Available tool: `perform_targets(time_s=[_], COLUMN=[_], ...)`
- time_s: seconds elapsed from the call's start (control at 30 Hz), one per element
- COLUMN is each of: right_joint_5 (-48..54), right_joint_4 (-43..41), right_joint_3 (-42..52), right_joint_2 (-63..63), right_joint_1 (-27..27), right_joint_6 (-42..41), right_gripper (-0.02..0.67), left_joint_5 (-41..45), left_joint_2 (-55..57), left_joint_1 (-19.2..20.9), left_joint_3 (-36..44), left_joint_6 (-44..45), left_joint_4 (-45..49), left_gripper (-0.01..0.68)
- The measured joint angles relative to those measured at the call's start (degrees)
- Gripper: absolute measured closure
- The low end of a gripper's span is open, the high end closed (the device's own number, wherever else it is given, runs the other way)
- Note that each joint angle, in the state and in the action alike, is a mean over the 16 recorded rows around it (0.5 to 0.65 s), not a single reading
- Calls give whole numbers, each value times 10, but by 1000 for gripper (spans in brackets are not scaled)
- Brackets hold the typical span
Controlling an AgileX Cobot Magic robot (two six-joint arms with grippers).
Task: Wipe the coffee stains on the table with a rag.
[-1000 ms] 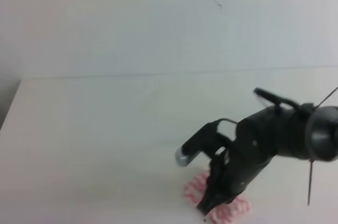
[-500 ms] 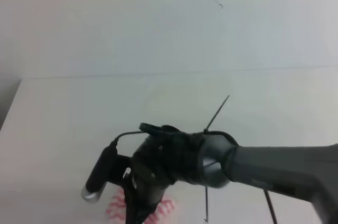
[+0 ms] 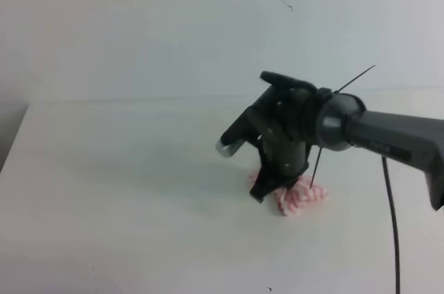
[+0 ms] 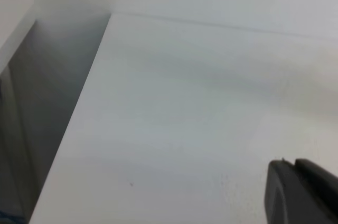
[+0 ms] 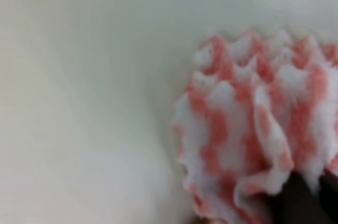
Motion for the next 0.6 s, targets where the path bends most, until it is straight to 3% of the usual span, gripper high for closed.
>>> perform_targets(time_s=[0.23,0.6], right_joint_5=[31,28], right_joint_4=[13,108], right_joint_3=[1,5], right_joint_2=[-1,-4], right_joint_1=[-12,116], right_joint_6=[26,-20], right_gripper=[633,635], left_joint_5=[0,0], left_joint_2=[0,0], left_joint_1=[0,0], left_joint_3=[0,0], left_joint_6=[0,0], left_joint_4=[0,0], left_gripper=[672,672])
